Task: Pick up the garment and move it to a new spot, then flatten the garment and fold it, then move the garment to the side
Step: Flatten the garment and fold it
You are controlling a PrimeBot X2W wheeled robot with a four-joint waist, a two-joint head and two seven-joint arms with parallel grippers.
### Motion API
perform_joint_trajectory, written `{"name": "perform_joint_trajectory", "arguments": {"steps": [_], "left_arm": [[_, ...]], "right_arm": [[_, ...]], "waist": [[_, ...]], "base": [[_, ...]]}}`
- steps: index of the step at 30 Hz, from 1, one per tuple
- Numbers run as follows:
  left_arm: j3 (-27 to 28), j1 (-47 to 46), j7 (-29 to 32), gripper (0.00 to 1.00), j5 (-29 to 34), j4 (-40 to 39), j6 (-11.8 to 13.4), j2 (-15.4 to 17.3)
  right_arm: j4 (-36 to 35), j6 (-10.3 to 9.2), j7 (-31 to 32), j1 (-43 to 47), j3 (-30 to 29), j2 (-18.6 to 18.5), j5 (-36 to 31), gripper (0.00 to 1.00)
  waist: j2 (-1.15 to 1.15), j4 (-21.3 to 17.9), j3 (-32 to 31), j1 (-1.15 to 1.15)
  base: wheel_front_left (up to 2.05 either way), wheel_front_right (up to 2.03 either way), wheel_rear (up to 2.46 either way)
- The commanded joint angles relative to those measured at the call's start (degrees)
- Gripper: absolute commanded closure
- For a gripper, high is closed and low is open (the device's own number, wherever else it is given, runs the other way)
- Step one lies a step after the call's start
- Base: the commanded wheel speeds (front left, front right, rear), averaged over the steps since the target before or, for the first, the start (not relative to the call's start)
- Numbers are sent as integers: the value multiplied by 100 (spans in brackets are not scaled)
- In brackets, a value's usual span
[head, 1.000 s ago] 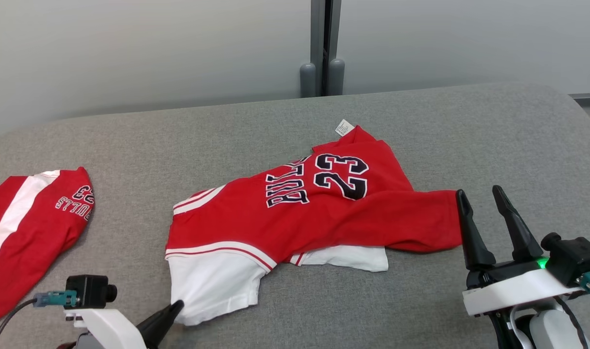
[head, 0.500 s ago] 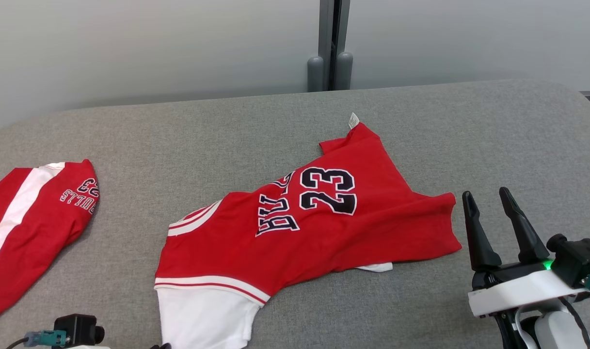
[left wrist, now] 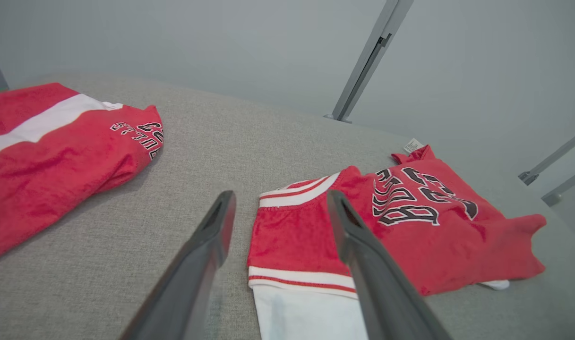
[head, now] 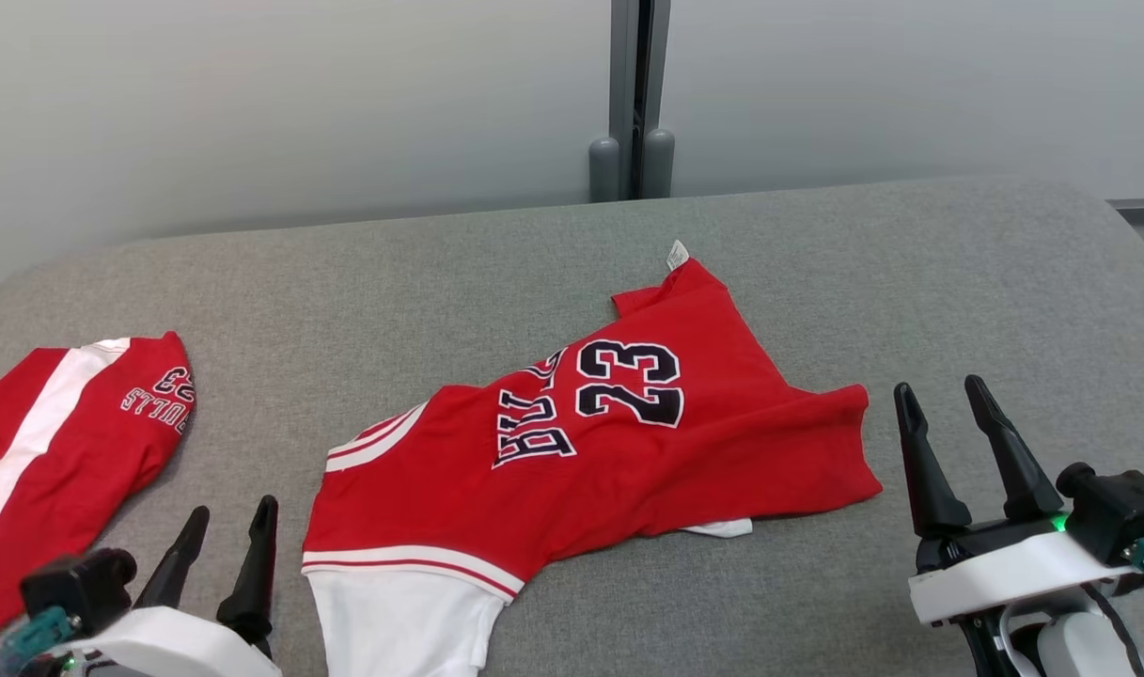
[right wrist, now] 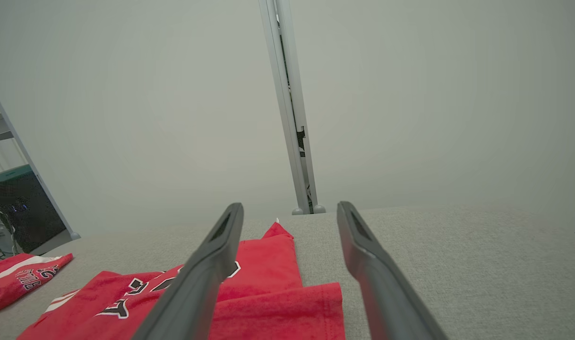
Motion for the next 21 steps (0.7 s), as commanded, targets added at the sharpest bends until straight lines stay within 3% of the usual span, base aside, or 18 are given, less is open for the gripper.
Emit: {"name": "perform_joint_trajectory", "arguments": {"steps": [1, 10, 16, 21], "left_arm": [[-39, -73, -231, 0, 197, 80, 75, -30], [-262, -492, -1794, 0, 1006, 596, 42, -445], [-96, -461, -1946, 0, 1408, 766, -10, -734], [171, -398, -1942, 0, 1772, 740, -235, -1086]], "right_arm": [[17, 3, 0, 92, -39, -41, 22, 0], [-101, 3, 0, 17, -130, -110, -28, 0], [-130, 2, 0, 24, -178, -69, -52, 0], [-57, 3, 0, 36, -210, -59, -54, 0]], "waist": [[0, -18, -38, 0], [0, 51, 110, 0], [0, 51, 114, 0], [0, 71, 122, 0]], "base": [[0, 0, 0], [0, 0, 0], [0, 0, 0], [0, 0, 0]]}}
